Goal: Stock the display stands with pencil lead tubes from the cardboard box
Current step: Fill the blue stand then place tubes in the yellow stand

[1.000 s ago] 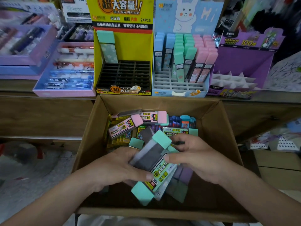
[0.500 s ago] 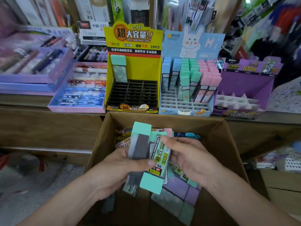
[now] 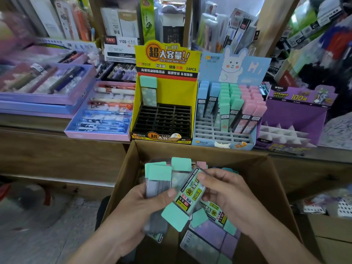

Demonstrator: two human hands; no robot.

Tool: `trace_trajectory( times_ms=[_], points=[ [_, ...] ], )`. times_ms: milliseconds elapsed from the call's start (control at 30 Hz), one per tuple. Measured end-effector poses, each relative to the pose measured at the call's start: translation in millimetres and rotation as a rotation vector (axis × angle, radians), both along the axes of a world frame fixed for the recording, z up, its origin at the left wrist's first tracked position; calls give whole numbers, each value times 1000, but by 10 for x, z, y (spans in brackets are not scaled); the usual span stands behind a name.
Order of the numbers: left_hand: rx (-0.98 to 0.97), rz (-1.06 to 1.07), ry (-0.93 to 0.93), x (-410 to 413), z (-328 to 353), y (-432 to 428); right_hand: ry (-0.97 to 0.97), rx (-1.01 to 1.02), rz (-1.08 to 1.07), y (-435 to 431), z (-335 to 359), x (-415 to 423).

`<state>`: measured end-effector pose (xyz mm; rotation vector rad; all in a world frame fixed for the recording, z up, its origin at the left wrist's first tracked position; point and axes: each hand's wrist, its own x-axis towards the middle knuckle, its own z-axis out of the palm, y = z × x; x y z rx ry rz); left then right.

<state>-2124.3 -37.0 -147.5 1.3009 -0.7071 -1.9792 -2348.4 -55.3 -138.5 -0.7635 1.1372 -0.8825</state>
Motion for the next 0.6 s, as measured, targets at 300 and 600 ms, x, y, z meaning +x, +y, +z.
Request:
trace_trajectory(
  times_ms=[300,600],
  points=[
    [47,188,-1,-41,-168,56,-175,88,-105,-32,-53,-80],
    [28,232,14,-13,-192,60,-507,128,133,9,42,-143]
  ],
)
